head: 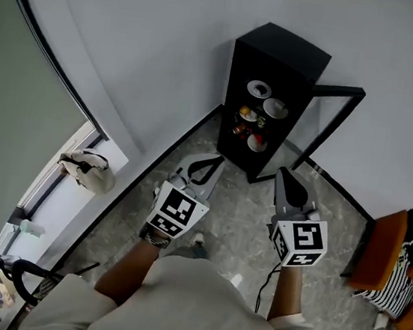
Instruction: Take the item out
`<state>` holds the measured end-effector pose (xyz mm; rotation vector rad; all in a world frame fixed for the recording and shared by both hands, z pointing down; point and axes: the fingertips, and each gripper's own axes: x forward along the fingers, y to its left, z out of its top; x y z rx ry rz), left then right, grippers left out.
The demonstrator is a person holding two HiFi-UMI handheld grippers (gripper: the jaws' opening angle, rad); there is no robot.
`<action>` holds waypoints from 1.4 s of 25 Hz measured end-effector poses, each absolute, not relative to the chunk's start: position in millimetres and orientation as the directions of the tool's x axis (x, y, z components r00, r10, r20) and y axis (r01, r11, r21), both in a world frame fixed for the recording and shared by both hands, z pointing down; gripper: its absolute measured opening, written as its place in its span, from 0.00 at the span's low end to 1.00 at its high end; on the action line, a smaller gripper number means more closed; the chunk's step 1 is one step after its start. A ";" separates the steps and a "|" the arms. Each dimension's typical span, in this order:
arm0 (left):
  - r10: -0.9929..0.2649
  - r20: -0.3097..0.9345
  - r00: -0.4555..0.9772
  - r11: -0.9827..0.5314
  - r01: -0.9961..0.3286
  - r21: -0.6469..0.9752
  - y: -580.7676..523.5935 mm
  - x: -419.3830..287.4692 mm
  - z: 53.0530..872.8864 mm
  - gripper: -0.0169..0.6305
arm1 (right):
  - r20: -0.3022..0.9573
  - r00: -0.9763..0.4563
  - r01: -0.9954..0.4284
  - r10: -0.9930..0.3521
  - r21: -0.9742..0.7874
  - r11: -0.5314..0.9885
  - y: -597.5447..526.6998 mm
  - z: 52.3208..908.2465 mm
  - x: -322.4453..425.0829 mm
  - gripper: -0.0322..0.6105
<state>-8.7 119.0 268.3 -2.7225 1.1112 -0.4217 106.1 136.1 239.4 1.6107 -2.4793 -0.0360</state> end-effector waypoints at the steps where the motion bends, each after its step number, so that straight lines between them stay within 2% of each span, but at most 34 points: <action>1: -0.702 0.197 0.684 -0.710 -0.654 -0.261 109.8 -8.9 269.6 0.03 | 0.144 -0.395 -0.904 -0.908 0.119 0.412 126.4 240.7 104.9 0.06; 21: -0.654 0.262 0.710 -0.757 -0.607 -0.244 -43.8 -12.2 308.1 0.03 | 0.243 -0.331 -0.918 -0.912 0.139 0.370 -49.5 289.6 113.2 0.06; 29: -0.651 0.263 0.711 -0.758 -0.627 -0.182 -93.1 -16.0 320.1 0.03 | 0.265 -0.327 -0.913 -0.907 0.161 0.376 -91.8 304.4 112.5 0.07; 35: -0.656 0.294 0.695 -0.751 -0.640 -0.163 -122.1 -13.9 343.2 0.03 | 0.257 -0.378 -0.895 -0.889 0.145 0.422 -119.3 325.8 112.4 0.13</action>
